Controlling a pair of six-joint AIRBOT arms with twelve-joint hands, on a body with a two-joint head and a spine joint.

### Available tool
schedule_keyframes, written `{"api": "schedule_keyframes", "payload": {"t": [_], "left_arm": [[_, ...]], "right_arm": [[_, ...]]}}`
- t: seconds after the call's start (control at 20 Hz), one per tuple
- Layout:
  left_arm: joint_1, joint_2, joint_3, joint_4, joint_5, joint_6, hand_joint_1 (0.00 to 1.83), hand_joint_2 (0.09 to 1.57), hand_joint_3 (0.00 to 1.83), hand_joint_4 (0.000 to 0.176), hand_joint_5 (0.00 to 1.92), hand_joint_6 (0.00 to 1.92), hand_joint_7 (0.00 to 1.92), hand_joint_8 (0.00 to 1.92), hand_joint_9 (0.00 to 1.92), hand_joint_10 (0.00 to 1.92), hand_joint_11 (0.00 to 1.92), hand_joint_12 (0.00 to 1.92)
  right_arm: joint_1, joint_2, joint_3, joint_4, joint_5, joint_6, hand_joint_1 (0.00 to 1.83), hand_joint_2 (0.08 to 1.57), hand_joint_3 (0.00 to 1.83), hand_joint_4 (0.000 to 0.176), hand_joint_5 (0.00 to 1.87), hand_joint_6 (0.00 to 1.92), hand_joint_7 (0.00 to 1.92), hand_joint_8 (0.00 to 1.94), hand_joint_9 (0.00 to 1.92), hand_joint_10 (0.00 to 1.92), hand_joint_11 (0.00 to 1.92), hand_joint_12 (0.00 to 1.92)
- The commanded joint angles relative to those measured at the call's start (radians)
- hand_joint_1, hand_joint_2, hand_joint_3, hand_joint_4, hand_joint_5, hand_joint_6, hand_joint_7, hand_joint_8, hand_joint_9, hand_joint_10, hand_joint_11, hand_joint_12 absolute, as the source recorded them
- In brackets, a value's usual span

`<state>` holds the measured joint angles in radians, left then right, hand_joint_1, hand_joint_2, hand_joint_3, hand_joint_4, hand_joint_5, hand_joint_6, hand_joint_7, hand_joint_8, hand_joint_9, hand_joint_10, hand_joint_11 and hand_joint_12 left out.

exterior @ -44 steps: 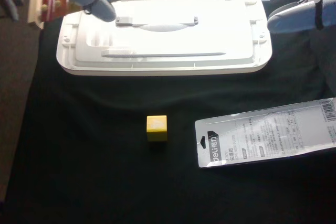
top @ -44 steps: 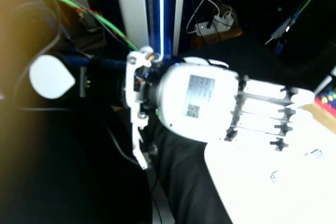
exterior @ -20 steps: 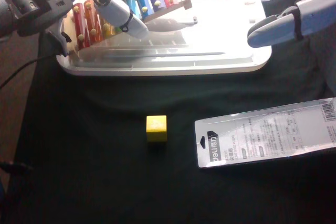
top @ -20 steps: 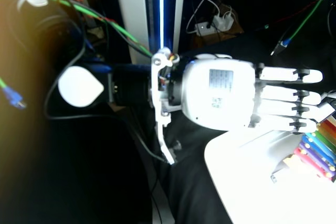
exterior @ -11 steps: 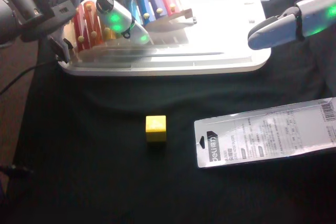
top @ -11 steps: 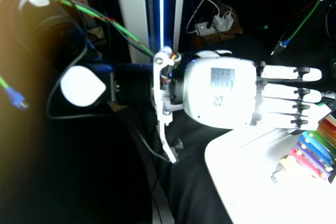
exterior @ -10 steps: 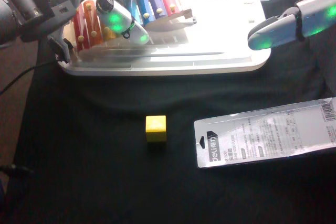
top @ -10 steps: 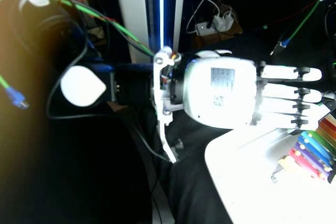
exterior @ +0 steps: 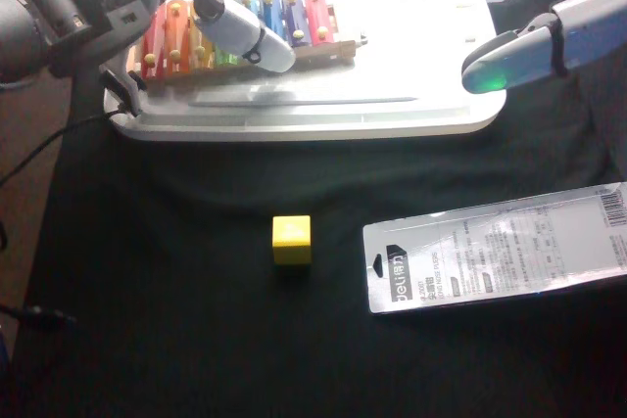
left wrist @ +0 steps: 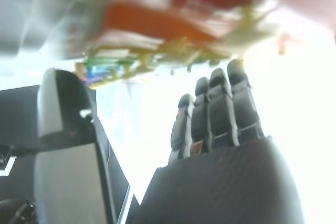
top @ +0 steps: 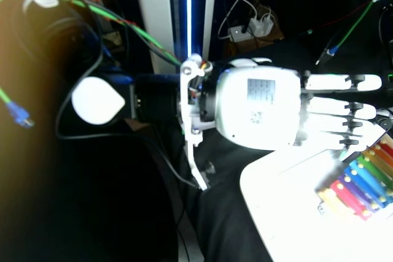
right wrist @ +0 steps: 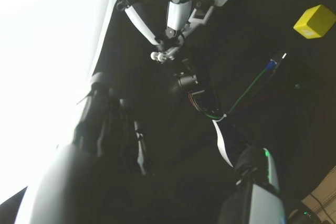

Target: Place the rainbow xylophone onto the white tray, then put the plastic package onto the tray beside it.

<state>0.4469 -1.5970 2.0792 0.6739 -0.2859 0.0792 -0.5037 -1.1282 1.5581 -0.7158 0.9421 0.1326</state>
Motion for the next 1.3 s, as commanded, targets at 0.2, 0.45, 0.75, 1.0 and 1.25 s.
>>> {"api": "schedule_keyframes", "payload": {"t": [0.2, 0.45, 0.75, 1.0, 1.25], "left_arm": [[-0.062, 0.02, -0.041, -0.028, -0.117, -0.014, 0.78, 0.86, 0.01, 0.115, 0.0, 0.0, 0.0, 0.0, 0.0, 0.0, 0.0, 0.0], [-0.126, 0.13, -0.169, 0.031, -0.154, -0.014, 0.75, 0.73, 0.0, 0.121, 0.0, 0.0, 0.0, 0.0, 0.0, 0.0, 0.0, 0.0], [-0.199, 0.278, -0.338, 0.259, -0.107, -0.013, 0.7, 0.72, 0.0, 0.129, 0.0, 0.0, 0.0, 0.0, 0.0, 0.0, 0.0, 0.0], [-0.212, 0.427, -0.499, 0.389, -0.1, -0.013, 0.74, 0.69, 0.0, 0.088, 0.0, 0.0, 0.0, 0.0, 0.0, 0.0, 0.0, 0.0], [-0.194, 0.515, -0.594, 0.421, -0.108, 0.007, 0.8, 0.71, 0.0, 0.085, 0.0, 0.0, 0.0, 0.0, 0.0, 0.0, 0.0, 0.0]], "right_arm": [[0.012, 0.026, -0.025, 0.071, 0.108, 0.006, 0.61, 0.78, 0.0, 0.176, 0.0, 0.0, 0.01, 0.0, 0.03, 0.0, 0.11, 0.08], [0.012, 0.081, -0.082, 0.024, 0.109, 0.006, 0.6, 0.75, 0.0, 0.03, 0.0, 0.0, 0.01, 0.0, 0.0, 0.0, 0.01, 0.01], [0.013, 0.189, -0.168, -0.102, 0.019, 0.013, 0.63, 0.68, 0.0, 0.0, 0.0, 0.0, 0.0, 0.0, 0.0, 0.0, 0.04, 0.02], [0.206, 0.194, -0.184, -0.6, -0.109, 0.333, 0.57, 0.68, 0.0, 0.0, 0.0, 0.0, 0.0, 0.0, 0.0, 0.0, 0.03, 0.01], [0.228, 0.215, -0.214, -0.806, -0.111, 0.477, 0.55, 0.6, 0.0, 0.0, 0.01, 0.0, 0.0, 0.0, 0.0, 0.0, 0.09, 0.05]]}}
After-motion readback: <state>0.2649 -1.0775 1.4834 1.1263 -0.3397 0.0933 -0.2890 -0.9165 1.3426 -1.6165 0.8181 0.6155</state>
